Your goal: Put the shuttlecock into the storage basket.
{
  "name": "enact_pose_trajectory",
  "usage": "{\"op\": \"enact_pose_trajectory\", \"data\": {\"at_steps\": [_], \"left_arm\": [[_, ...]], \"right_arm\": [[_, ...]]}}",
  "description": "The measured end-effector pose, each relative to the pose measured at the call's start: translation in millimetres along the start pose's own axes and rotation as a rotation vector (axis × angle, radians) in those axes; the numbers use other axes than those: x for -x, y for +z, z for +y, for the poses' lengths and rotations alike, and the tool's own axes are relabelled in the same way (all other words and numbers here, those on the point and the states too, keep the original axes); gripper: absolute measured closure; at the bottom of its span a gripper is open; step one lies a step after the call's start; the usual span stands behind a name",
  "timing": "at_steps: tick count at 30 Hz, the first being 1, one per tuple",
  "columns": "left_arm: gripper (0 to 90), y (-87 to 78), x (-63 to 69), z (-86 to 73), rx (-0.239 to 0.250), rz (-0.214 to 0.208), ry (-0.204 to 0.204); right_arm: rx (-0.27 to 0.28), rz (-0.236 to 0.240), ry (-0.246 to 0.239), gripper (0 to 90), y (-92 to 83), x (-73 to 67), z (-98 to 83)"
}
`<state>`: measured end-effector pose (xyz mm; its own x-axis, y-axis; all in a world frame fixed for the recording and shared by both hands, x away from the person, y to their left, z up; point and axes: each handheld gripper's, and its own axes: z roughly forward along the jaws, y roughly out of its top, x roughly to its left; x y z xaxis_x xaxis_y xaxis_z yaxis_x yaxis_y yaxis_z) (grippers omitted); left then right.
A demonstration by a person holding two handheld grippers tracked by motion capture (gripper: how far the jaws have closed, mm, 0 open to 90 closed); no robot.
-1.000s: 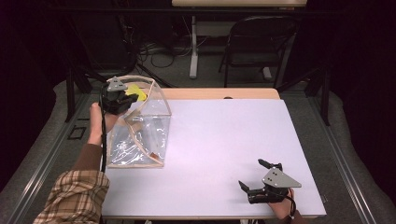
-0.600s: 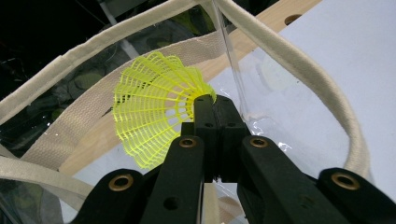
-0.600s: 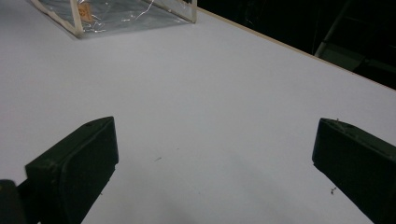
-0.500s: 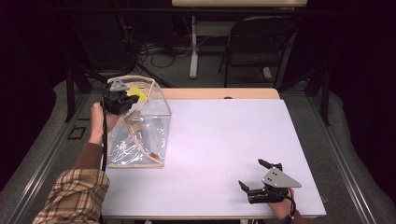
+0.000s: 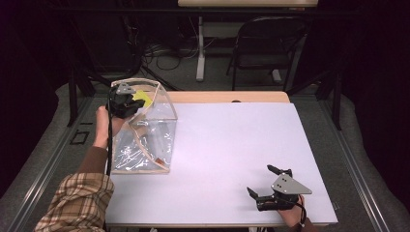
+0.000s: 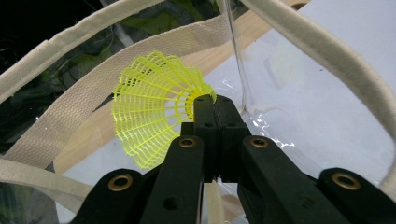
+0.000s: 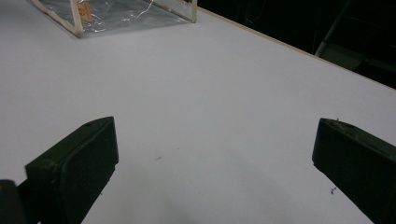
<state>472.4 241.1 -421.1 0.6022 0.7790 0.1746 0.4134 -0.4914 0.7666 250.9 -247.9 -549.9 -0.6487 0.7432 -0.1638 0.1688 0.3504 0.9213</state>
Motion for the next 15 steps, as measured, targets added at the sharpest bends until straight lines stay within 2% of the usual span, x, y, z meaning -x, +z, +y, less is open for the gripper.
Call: {"op": "enact_pose_trajectory", "data": {"at_steps": [15], "left_arm": [[89.2,8.1,-5.9,-3.2,-0.026,-0.014,-0.014]], "right_arm": [[-0.001,0.0,0.001,0.0,0.5,-0.1,-0.1]]}}
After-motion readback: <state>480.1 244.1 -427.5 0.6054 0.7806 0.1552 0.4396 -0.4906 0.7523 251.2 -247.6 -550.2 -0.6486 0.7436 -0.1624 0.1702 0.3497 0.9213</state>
